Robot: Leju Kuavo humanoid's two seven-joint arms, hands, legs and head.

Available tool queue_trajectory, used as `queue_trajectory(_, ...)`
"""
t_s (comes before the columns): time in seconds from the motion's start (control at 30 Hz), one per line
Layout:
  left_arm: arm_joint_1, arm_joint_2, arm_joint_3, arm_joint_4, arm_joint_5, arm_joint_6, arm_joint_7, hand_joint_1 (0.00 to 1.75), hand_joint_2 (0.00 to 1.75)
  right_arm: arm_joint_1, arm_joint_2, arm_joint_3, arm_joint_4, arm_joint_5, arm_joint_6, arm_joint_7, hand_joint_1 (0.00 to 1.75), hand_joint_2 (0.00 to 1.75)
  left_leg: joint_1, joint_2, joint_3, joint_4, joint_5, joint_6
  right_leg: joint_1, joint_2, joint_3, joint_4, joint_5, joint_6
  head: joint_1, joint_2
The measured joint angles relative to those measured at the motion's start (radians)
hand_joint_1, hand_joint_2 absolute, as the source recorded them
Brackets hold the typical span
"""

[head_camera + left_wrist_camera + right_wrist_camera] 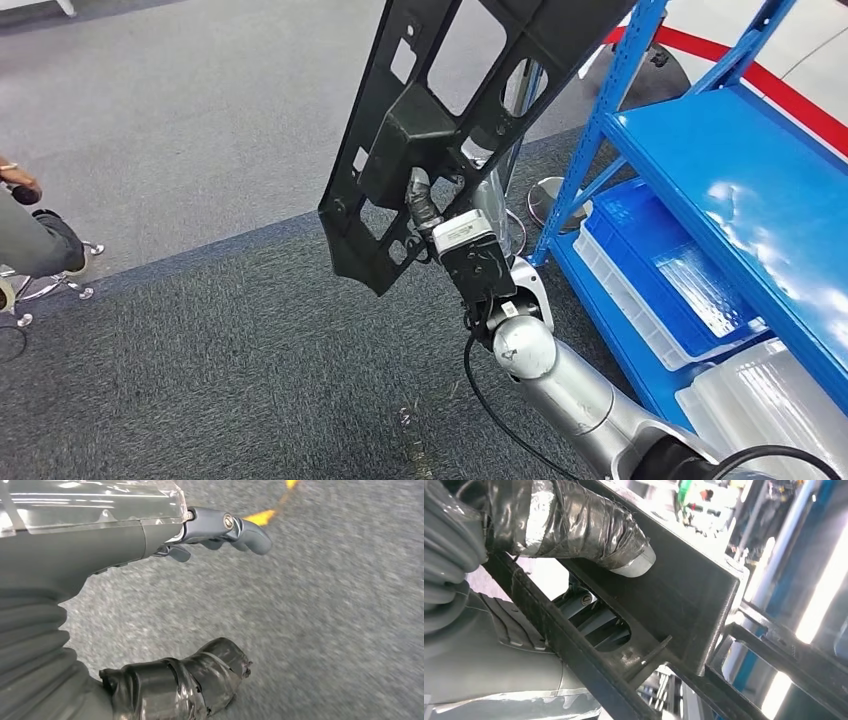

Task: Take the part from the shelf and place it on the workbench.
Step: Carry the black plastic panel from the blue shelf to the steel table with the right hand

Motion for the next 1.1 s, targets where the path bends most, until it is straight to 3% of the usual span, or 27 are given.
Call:
queue_trajectory(0.03,0.003,0.001,0.0,0.003,-0.002,-0.001,-0.001,0.0,1.75,-0.002,0.001,0.001,0.004,-0.005,0.003,-0.001,1.75,1.75,0.003,-0.012,0.011,-0.014,0.003,0.003,0.001,0.009,0.006,-0.001,-0.005,0.002,0.001,0.0)
queue_trajectory(0.1,0.005,0.002,0.0,0.007,-0.004,-0.001,-0.002,0.0,1.75,-0.008,0.002,0.002,0.01,-0.013,0.007,-0.005,1.75,1.75,0.014,-0.035,0.037,-0.041,0.008,0.01,0.001,0.064,-0.013,0.052,-0.035,0.004,0.004,0.0)
queue_trajectory(0.13,0.004,0.001,0.0,0.008,-0.003,-0.001,-0.002,0.0,1.75,-0.01,0.003,0.003,0.013,-0.015,0.008,-0.006,1.75,1.75,0.018,-0.048,0.043,-0.046,0.008,0.014,0.0,0.099,-0.044,0.111,-0.056,0.003,0.006,0.0)
queue_trajectory(0.17,0.001,0.0,0.0,0.009,-0.003,-0.001,-0.002,0.0,1.75,-0.01,0.003,0.003,0.016,-0.017,0.008,-0.008,1.75,1.75,0.02,-0.061,0.047,-0.047,0.006,0.017,0.0,0.12,-0.087,0.183,-0.078,0.004,0.006,0.0)
queue_trajectory(0.23,0.001,-0.001,0.0,0.011,-0.003,-0.001,-0.002,0.0,1.75,-0.008,0.003,0.003,0.023,-0.02,0.009,-0.008,1.75,1.75,0.022,-0.094,0.051,-0.042,0.0,0.017,-0.001,0.132,-0.161,0.274,-0.082,0.009,0.007,0.0)
queue_trajectory(0.27,0.004,-0.002,0.0,0.012,-0.003,-0.002,-0.002,0.0,1.75,-0.008,0.003,0.003,0.026,-0.023,0.009,-0.008,1.75,1.75,0.024,-0.111,0.052,-0.036,-0.005,0.014,-0.003,0.133,-0.173,0.267,-0.056,0.012,0.007,0.0)
queue_trajectory(0.3,0.006,-0.003,0.0,0.013,-0.003,-0.003,-0.003,0.0,1.75,-0.008,0.003,0.003,0.029,-0.026,0.01,-0.008,1.75,1.75,0.028,-0.127,0.053,-0.027,-0.012,0.01,-0.006,0.137,-0.165,0.222,-0.012,0.016,0.008,0.0)
queue_trajectory(0.37,0.009,-0.003,0.0,0.015,-0.004,-0.005,-0.005,0.0,1.75,-0.009,0.003,0.003,0.033,-0.036,0.014,-0.012,1.75,1.75,0.033,-0.157,0.046,0.002,-0.03,-0.004,-0.017,0.176,-0.123,0.099,0.056,0.024,0.007,0.0)
queue_trajectory(0.43,0.01,-0.002,0.001,0.018,-0.004,-0.005,-0.008,0.0,1.75,-0.009,0.004,0.004,0.035,-0.049,0.019,-0.019,1.75,1.75,0.038,-0.182,0.03,0.024,-0.042,-0.016,-0.021,0.21,-0.099,0.042,0.068,0.021,0.006,0.0)
queue_trajectory(0.5,0.017,0.0,0.001,0.022,-0.003,-0.005,-0.009,0.0,1.75,-0.009,0.004,0.004,0.037,-0.064,0.024,-0.024,1.75,1.75,0.041,-0.203,0.02,0.026,-0.04,-0.025,-0.017,0.2,-0.097,0.04,0.063,0.009,0.006,0.0)
queue_trajectory(0.53,0.022,0.001,0.001,0.025,-0.003,-0.005,-0.009,0.0,1.75,-0.01,0.005,0.004,0.037,-0.07,0.027,-0.027,1.75,1.75,0.041,-0.196,0.018,0.029,-0.041,-0.03,-0.017,0.189,-0.094,0.037,0.064,0.002,0.006,0.0)
queue_trajectory(0.6,0.028,0.001,0.001,0.028,-0.004,-0.006,-0.008,0.0,1.75,-0.012,0.008,0.004,0.037,-0.081,0.033,-0.033,1.75,1.75,0.041,-0.14,-0.009,0.08,-0.067,-0.041,-0.018,0.163,-0.084,0.029,0.065,-0.009,0.003,0.0)
queue_trajectory(0.67,0.026,0.0,0.001,0.029,-0.005,-0.006,-0.009,0.0,1.75,-0.011,0.01,0.004,0.037,-0.09,0.036,-0.038,1.75,1.75,0.045,-0.079,-0.072,0.199,-0.118,-0.052,-0.014,0.135,-0.077,0.024,0.061,-0.015,0.0,0.0)
queue_trajectory(0.73,0.026,-0.001,0.001,0.029,-0.008,-0.006,-0.012,0.0,1.75,-0.011,0.01,0.004,0.038,-0.105,0.039,-0.045,1.75,1.75,0.05,-0.064,-0.13,0.295,-0.144,-0.056,-0.01,0.107,-0.073,0.024,0.056,-0.018,0.001,0.0)
queue_trajectory(0.77,0.027,-0.001,0.001,0.029,-0.008,-0.006,-0.015,0.0,1.75,-0.011,0.01,0.004,0.039,-0.115,0.043,-0.049,1.75,1.75,0.052,-0.062,-0.136,0.298,-0.132,-0.056,-0.009,0.093,-0.07,0.024,0.052,-0.017,0.001,0.0)
queue_trajectory(0.83,0.028,-0.001,0.001,0.029,-0.009,-0.006,-0.021,0.0,1.75,-0.011,0.011,0.004,0.039,-0.132,0.05,-0.057,1.75,1.75,0.051,-0.05,-0.084,0.193,-0.067,-0.049,-0.007,0.068,-0.06,0.024,0.044,-0.016,0.001,0.0)
queue_trajectory(0.87,0.027,-0.001,0.001,0.029,-0.009,-0.006,-0.023,0.0,1.75,-0.011,0.011,0.004,0.039,-0.139,0.053,-0.06,1.75,1.75,0.045,-0.029,-0.047,0.122,-0.041,-0.045,-0.006,0.056,-0.053,0.022,0.04,-0.014,0.001,0.0)
queue_trajectory(0.93,0.022,-0.001,0.001,0.029,-0.012,-0.004,-0.026,0.0,1.75,-0.012,0.011,0.004,0.039,-0.157,0.061,-0.066,1.75,1.75,0.031,0.0,0.002,0.03,-0.02,-0.034,-0.003,0.037,-0.044,0.017,0.033,-0.006,0.002,0.0)
queue_trajectory(0.97,0.021,-0.001,0.001,0.03,-0.013,-0.003,-0.027,0.0,1.75,-0.012,0.011,0.004,0.039,-0.166,0.066,-0.069,1.75,1.75,0.024,0.003,0.008,0.019,-0.025,-0.029,-0.002,0.028,-0.041,0.014,0.031,-0.002,0.002,0.0)
queue_trajectory(1.03,0.023,0.0,0.001,0.03,-0.015,-0.002,-0.027,0.0,1.75,-0.012,0.011,0.004,0.038,-0.185,0.079,-0.075,1.75,1.75,0.024,-0.02,0.015,0.006,-0.022,-0.019,-0.004,0.014,-0.033,0.008,0.026,0.011,0.002,0.0)
queue_trajectory(1.1,0.025,0.001,0.001,0.031,-0.018,-0.002,-0.028,0.0,1.75,-0.011,0.012,0.004,0.038,-0.199,0.089,-0.078,1.75,1.75,0.029,-0.041,0.033,-0.013,-0.017,-0.006,-0.006,0.044,-0.036,0.033,0.008,0.019,0.004,0.0)
